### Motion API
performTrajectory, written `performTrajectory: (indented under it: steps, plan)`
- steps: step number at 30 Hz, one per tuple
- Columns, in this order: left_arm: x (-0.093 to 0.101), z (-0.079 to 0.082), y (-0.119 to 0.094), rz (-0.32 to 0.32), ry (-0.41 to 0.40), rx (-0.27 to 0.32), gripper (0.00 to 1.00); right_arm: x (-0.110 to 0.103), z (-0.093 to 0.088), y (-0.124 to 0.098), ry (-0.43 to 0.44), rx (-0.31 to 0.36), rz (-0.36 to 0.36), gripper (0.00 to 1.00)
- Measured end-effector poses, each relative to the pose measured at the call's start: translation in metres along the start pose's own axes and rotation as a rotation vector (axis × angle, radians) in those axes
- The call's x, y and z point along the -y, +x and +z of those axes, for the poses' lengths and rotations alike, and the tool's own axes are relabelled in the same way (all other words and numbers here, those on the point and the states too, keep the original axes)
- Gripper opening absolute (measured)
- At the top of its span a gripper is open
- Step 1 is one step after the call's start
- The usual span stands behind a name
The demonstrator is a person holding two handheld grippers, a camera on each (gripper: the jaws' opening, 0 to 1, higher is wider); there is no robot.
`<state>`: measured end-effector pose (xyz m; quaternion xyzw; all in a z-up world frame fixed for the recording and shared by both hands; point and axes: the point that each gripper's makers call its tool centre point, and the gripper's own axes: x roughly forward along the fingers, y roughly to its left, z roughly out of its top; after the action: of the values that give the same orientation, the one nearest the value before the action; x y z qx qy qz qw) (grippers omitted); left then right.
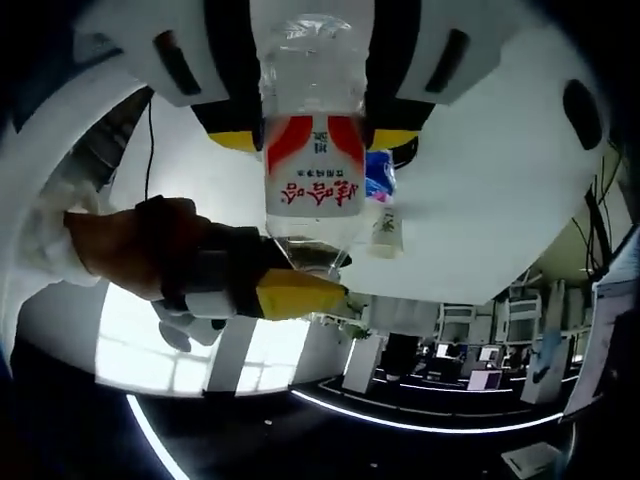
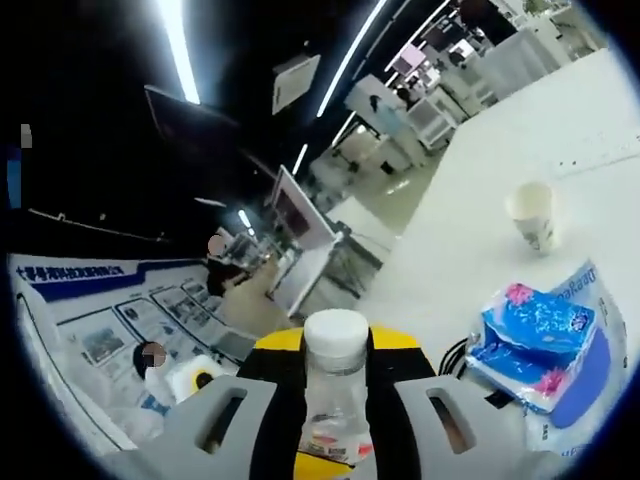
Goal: Arrange the tabletop items into an orderly group along one side of the table until the central work area is clear of visible clutter.
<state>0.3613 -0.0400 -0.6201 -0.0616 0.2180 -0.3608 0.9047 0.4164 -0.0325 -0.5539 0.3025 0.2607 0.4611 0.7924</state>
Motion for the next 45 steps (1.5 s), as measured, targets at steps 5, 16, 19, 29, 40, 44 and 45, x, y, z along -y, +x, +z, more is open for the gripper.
performTrajectory:
  steps: [5, 16, 19, 29, 40, 44, 45]
  plan:
    - [0.001, 0.0, -0.003, 0.006, 0.033, -0.002, 0.4, -0.013, -0.001, -0.001, -0.079, -0.03, 0.068, 0.18]
    - [-0.004, 0.018, -0.011, 0.074, 0.063, 0.097, 0.54, -0.03, -0.01, 0.001, -0.345, -0.102, 0.167, 0.18]
    - [-0.012, 0.015, -0.015, 0.112, 0.072, 0.08, 0.67, -0.03, -0.01, 0.002, -0.372, -0.114, 0.186, 0.18]
    - [-0.015, -0.005, -0.035, 0.153, 0.04, 0.042, 0.89, -0.026, 0.016, 0.005, -0.422, -0.088, 0.25, 0.18]
    - [0.006, -0.041, -0.058, 0.187, 0.083, -0.036, 0.93, -0.004, 0.034, 0.022, -0.481, -0.115, 0.289, 0.19]
    - [0.008, -0.051, -0.06, 0.203, 0.107, -0.066, 0.93, 0.003, 0.043, 0.029, -0.506, -0.129, 0.302, 0.19]
    - [0.008, -0.052, -0.06, 0.205, 0.106, -0.064, 0.93, 0.005, 0.045, 0.03, -0.512, -0.132, 0.305, 0.19]
